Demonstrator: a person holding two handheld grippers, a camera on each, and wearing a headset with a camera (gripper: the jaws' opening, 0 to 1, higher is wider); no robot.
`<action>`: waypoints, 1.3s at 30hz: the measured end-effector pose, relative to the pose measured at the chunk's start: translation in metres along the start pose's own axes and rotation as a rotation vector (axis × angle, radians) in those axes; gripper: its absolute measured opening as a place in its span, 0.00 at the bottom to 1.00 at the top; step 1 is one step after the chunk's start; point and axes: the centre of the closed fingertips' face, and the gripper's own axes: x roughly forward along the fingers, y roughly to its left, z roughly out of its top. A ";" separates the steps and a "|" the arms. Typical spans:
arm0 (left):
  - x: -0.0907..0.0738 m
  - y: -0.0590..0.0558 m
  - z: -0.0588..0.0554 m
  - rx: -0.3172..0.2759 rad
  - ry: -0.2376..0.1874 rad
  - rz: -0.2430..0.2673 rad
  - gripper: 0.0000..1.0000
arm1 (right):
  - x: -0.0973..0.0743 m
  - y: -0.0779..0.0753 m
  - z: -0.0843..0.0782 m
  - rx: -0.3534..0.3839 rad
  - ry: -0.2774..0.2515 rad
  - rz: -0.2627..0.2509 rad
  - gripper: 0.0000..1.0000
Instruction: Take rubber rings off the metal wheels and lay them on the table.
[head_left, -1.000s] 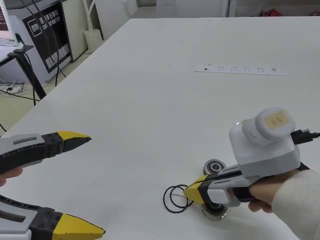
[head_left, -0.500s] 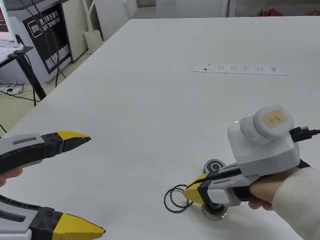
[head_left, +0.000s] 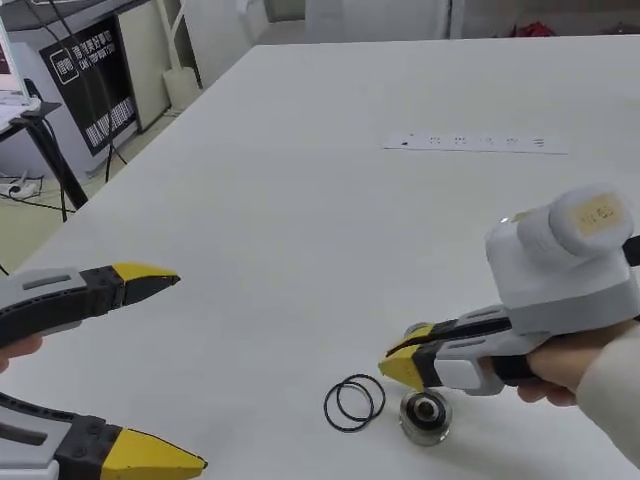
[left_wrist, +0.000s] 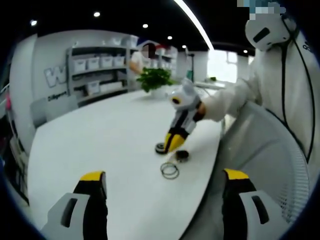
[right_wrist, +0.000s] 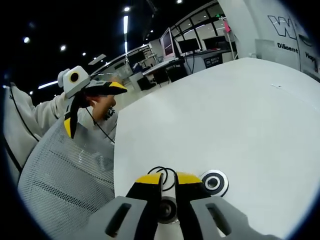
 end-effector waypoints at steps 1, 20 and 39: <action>0.000 0.000 0.001 0.001 -0.001 -0.001 0.97 | -0.002 -0.001 0.001 -0.002 -0.005 -0.004 0.07; 0.004 0.006 0.013 0.040 0.006 -0.019 0.95 | -0.050 -0.025 0.007 -0.016 -0.110 -0.098 0.20; 0.026 0.010 0.063 0.119 -0.064 -0.065 0.89 | -0.057 -0.035 -0.014 -0.048 -0.160 -0.112 0.30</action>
